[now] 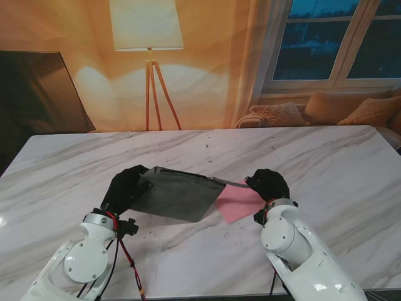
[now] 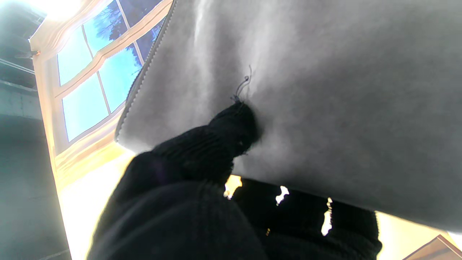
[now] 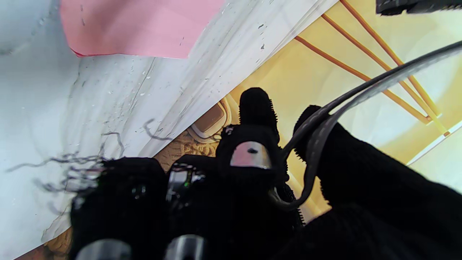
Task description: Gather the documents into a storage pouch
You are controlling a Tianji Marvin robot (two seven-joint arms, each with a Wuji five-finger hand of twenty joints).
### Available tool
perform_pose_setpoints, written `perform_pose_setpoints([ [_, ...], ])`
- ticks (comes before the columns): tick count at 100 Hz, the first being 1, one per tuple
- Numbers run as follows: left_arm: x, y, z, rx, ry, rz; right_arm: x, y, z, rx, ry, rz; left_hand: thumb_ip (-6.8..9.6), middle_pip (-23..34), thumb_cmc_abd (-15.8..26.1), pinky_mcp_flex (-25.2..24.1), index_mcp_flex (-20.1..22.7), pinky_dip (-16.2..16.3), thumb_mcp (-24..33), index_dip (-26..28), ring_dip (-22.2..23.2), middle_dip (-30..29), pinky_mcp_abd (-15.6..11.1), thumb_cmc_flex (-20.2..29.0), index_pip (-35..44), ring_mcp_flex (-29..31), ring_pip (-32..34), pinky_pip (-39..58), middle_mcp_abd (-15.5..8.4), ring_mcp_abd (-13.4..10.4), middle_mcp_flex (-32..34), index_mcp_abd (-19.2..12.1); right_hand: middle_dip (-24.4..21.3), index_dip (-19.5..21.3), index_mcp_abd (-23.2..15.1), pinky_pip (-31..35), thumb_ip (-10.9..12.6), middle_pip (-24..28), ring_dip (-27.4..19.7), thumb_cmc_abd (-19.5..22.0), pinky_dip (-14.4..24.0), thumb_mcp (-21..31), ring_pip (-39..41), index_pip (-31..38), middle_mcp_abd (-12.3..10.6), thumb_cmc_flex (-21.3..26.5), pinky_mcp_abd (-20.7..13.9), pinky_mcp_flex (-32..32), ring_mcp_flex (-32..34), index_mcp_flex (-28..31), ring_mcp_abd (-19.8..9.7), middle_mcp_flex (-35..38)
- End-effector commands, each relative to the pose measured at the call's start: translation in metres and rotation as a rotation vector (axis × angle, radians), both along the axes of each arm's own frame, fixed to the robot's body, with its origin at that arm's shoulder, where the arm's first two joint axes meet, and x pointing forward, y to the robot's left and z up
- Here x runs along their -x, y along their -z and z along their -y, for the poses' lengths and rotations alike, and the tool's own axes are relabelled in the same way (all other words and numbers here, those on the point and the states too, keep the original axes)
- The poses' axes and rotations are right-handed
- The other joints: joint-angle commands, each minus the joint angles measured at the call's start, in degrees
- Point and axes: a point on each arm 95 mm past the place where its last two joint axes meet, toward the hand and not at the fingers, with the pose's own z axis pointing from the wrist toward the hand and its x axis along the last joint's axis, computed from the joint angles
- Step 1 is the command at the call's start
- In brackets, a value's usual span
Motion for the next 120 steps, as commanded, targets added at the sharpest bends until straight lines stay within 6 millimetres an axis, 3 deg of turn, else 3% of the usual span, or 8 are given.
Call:
perform_pose_setpoints([
  [1, 0.001, -0.004, 0.002, 0.012, 0.007, 0.008, 0.002, 0.001, -0.003, -0.016, -0.014, -0.009, 2.55, 5.19, 7.22, -1.38, 8.02, 1.57, 0.12, 9.95, 0.62, 1.59, -6.25, 2.6, 13.91, 2.91, 0.72, 0.72, -0.11, 6.46, 2.04, -1.87, 1.71, 0.85, 1.54, 15.91, 1.52, 9.75, 1.08, -0.11, 1.15, 2.18, 1.51, 1.54, 7.62, -0.56, -1.26, 3.27, -0.4, 2.2, -7.03, 8.79],
  [19, 0.002, -0.005, 0.002, 0.01, -0.004, 0.014, 0.003, 0.001, -0.003, -0.03, -0.016, -0.003, 2.49, 5.15, 7.04, -1.39, 7.94, 1.56, 0.24, 9.94, 0.64, 1.51, -6.21, 2.48, 13.81, 2.91, 0.72, 0.72, -0.21, 6.46, 2.08, -1.88, 1.34, 6.22, 5.74, 15.91, 3.38, 7.46, 0.14, 1.2, -0.94, 5.09, 0.99, 6.08, 7.07, -5.59, -2.59, 3.28, -0.34, 6.15, -7.5, 8.75],
  [42, 0.001, -0.006, 0.002, 0.01, -0.009, 0.016, 0.004, -0.001, -0.003, -0.026, -0.063, 0.01, 2.35, 5.02, 6.8, -1.34, 7.85, 1.55, 0.46, 9.85, 0.63, 1.34, -6.23, 2.49, 13.56, 2.9, 0.66, 0.73, -0.27, 6.38, 2.03, -1.8, 2.77, 8.34, 3.14, 15.91, 1.68, 6.93, -1.4, -2.06, -4.33, 6.7, 0.6, 6.3, 6.48, -4.44, -3.49, 3.19, -0.31, 6.23, -8.44, 7.98],
  [120, 0.006, -0.011, -0.008, 0.009, -0.042, 0.043, -0.004, 0.007, 0.014, 0.073, -0.018, 0.039, 2.21, 5.3, 6.57, -1.09, 8.19, 1.51, 1.22, 9.74, 0.5, 1.19, -6.19, 2.12, 13.68, 3.2, 0.73, 0.77, -0.14, 6.42, 2.27, -1.86, 3.77, 11.01, 2.08, 15.91, 1.05, 7.55, -0.89, -3.91, -4.45, 8.76, 0.74, 4.98, 6.79, -5.18, -4.31, 3.26, -0.31, 7.69, -9.16, 8.52],
])
